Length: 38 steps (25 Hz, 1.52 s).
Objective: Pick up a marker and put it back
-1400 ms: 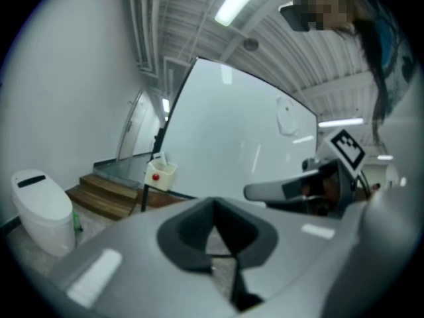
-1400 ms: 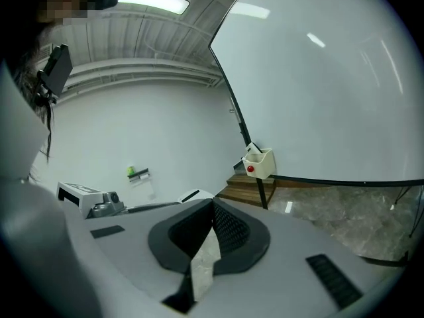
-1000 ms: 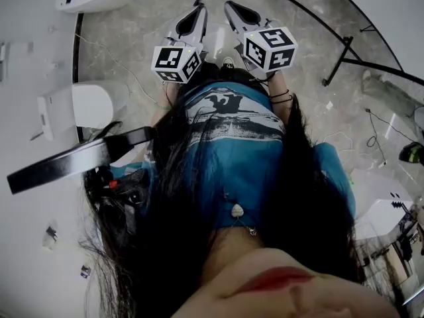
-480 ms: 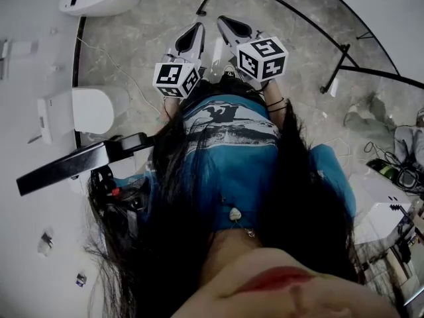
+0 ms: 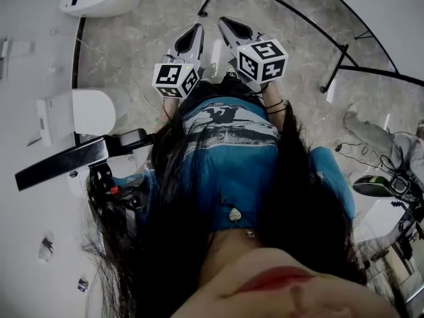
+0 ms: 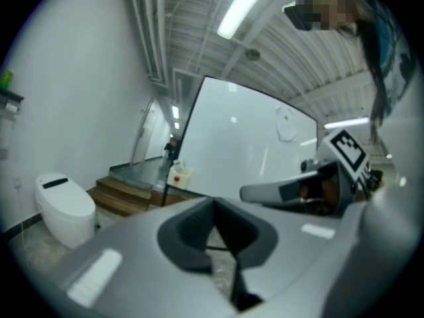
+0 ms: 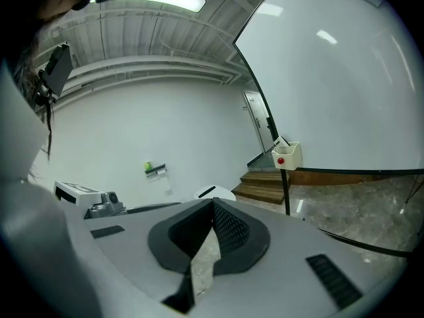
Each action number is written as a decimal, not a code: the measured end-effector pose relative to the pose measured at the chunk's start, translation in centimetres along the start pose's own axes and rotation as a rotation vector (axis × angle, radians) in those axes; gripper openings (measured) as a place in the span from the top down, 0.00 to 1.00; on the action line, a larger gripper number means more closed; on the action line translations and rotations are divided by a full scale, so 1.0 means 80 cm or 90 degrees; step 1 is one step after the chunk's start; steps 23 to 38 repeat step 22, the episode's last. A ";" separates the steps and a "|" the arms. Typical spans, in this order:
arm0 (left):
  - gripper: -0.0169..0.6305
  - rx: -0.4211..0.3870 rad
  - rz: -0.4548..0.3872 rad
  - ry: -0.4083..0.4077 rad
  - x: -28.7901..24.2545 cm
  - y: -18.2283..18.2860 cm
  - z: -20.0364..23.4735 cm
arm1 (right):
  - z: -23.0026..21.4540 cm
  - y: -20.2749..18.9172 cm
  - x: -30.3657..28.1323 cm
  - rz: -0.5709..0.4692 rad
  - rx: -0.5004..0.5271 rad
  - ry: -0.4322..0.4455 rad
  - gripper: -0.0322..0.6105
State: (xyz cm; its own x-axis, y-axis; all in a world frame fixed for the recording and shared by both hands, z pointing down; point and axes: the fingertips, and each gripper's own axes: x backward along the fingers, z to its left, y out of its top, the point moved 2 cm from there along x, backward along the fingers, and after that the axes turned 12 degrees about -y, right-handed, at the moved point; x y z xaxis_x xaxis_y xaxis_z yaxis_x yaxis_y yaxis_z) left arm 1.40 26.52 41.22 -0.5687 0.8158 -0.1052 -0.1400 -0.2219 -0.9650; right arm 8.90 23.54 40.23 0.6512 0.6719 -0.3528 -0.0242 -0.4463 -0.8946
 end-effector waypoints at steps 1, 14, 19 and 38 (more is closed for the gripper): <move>0.97 0.000 0.000 -0.001 0.003 0.000 0.001 | 0.003 0.000 0.001 -0.001 0.000 -0.002 0.93; 0.97 -0.002 -0.009 -0.015 0.001 0.001 0.005 | -0.001 -0.003 0.006 -0.004 0.001 -0.026 0.93; 0.97 -0.002 -0.010 -0.010 -0.002 0.000 0.013 | -0.003 -0.002 -0.001 -0.002 0.006 -0.022 0.93; 0.97 -0.003 -0.013 -0.006 0.000 0.002 0.022 | 0.002 -0.001 -0.008 -0.003 0.009 -0.020 0.93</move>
